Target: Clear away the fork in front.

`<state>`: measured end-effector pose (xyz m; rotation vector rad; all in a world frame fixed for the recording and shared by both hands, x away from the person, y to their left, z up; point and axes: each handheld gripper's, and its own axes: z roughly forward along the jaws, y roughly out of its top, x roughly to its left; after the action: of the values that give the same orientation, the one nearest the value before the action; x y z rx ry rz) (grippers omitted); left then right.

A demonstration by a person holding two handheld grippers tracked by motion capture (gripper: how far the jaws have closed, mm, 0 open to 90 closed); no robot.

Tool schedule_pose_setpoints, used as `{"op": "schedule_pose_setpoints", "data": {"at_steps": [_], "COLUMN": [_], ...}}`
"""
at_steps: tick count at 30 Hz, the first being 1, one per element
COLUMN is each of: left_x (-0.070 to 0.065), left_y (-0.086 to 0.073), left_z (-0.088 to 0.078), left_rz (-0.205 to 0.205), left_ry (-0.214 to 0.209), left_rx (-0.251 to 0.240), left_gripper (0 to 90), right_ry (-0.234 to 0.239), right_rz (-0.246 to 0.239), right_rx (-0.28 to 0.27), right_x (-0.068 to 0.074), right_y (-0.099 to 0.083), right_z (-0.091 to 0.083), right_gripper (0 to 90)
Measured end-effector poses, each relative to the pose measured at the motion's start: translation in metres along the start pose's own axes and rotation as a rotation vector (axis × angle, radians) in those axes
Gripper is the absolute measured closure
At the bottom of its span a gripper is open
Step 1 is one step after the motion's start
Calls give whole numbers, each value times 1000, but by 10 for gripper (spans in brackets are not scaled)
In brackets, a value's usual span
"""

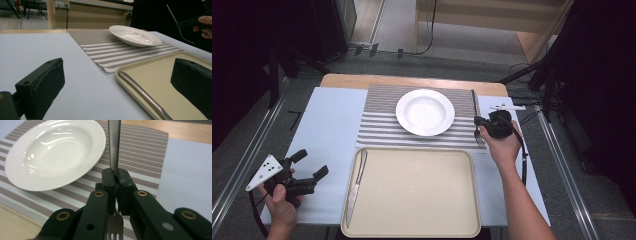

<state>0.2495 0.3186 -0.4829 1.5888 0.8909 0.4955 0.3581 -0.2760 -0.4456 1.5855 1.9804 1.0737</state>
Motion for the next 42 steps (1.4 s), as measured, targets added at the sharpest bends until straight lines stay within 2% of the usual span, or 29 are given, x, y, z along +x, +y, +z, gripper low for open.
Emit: {"op": "schedule_pose_setpoints", "data": {"at_steps": [5,14,22,29,37,42], "left_x": [-9,-28,-43,-60,-83,-96], "left_y": [4,15,23,32,36,40], "left_z": [5,16,29,45,66,82], "left_rz": [18,47,55,30,47,16], "left_ry": [-20,-69,-98,-123,-167,-202], "left_rx": [4,-2,-1,-2,21,21], "left_gripper": [0,0,0,0,0,0], "right_ry": [35,91,121,162,216,247], "right_rz": [-2,-36,-33,-55,-67,-74], "right_rx": [-67,-125,-161,-184,-189,-191], "right_x": [6,23,35,48,59,67], "right_y": [-9,-24,-36,-49,-67,-76], "right_z": [-16,-36,-45,-54,-59,-60], "right_gripper": [847,847,847,847,847,846]}}
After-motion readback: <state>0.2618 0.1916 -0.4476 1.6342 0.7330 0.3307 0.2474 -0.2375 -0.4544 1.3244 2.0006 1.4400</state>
